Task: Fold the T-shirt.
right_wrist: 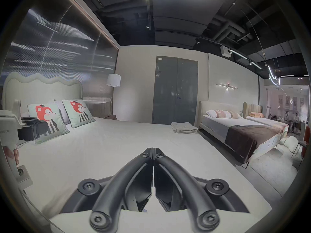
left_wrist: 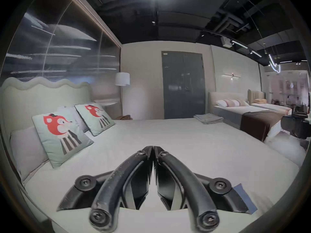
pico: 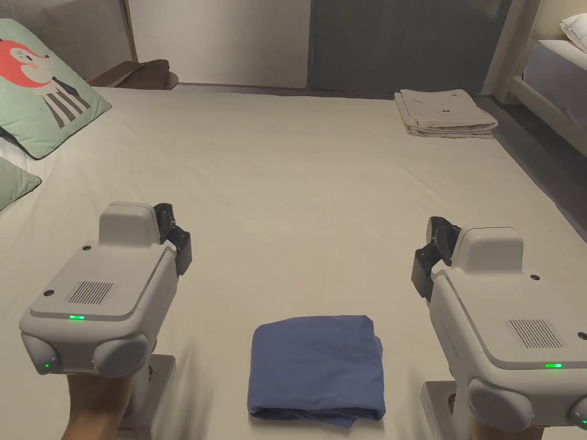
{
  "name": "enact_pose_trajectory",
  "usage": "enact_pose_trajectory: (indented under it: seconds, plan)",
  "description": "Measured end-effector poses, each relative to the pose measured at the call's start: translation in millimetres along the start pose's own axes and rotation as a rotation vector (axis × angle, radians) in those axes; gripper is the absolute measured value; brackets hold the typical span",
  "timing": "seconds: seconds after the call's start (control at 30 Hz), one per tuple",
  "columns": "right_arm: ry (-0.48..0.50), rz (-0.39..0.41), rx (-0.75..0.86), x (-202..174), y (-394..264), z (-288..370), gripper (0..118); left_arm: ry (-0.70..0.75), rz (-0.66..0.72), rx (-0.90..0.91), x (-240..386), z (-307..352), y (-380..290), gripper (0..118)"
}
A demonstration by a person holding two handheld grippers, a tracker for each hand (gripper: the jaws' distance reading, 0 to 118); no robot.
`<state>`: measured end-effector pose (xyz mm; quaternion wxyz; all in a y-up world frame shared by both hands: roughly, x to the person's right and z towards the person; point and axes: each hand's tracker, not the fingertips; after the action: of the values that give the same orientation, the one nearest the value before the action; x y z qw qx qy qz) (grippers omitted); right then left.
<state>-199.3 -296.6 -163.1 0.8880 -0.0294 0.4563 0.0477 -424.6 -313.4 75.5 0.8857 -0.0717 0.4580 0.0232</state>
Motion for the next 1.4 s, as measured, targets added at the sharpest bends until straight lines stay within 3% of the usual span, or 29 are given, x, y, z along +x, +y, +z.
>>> enact_pose_trajectory:
  seconds: [0.3, 0.4, 0.7, 0.9, 1.2, 1.23, 1.27, 1.3, 1.33, 1.37, 1.4]
  plan:
    - [0.012, -0.006, -0.037, -0.5, -7.7, -4.2, 0, 0.006, 0.032, -0.013, 0.9, 1.3, -1.4, 0]
    - [0.072, -0.052, -0.160, -7.3, -31.9, -16.8, 0, -0.003, 0.044, -0.022, 3.4, 0.4, -2.9, 0]
    - [0.182, -0.030, -0.532, -47.9, -143.9, -61.3, 0, -0.025, 0.049, -0.055, 5.3, -0.8, -12.2, 0]
    - [0.156, -0.025, -0.640, -59.2, -175.9, -68.4, 0, -0.053, 0.025, -0.098, 11.2, -2.2, -23.6, 0]
    - [0.153, -0.059, -0.647, -56.7, -167.8, -63.5, 0, -0.210, 0.085, -0.475, 40.0, -30.0, -63.2, 0]
    - [0.153, -0.062, -0.648, -56.3, -167.6, -63.3, 0, -0.233, 0.116, -0.496, 42.4, -33.6, -68.7, 3]
    - [0.154, -0.064, -0.649, -55.9, -167.2, -62.9, 0, -0.264, 0.149, -0.534, 45.3, -38.5, -75.5, 12]
    - [0.156, -0.067, -0.650, -55.5, -168.7, -65.9, 0, -0.300, 0.177, -0.586, 47.3, -43.4, -80.8, 33]
    - [0.157, -0.070, -0.650, -55.0, -168.8, -65.5, 0, -0.333, 0.204, -0.637, 49.0, -48.2, -85.9, 33]
    - [0.158, -0.075, -0.649, -54.4, -168.9, -65.1, 0, -0.369, 0.236, -0.702, 50.2, -54.2, -90.9, 42]
    - [0.160, -0.078, -0.649, -53.9, -169.0, -64.7, 0, -0.396, 0.268, -0.745, 50.8, -59.1, -96.4, 59]
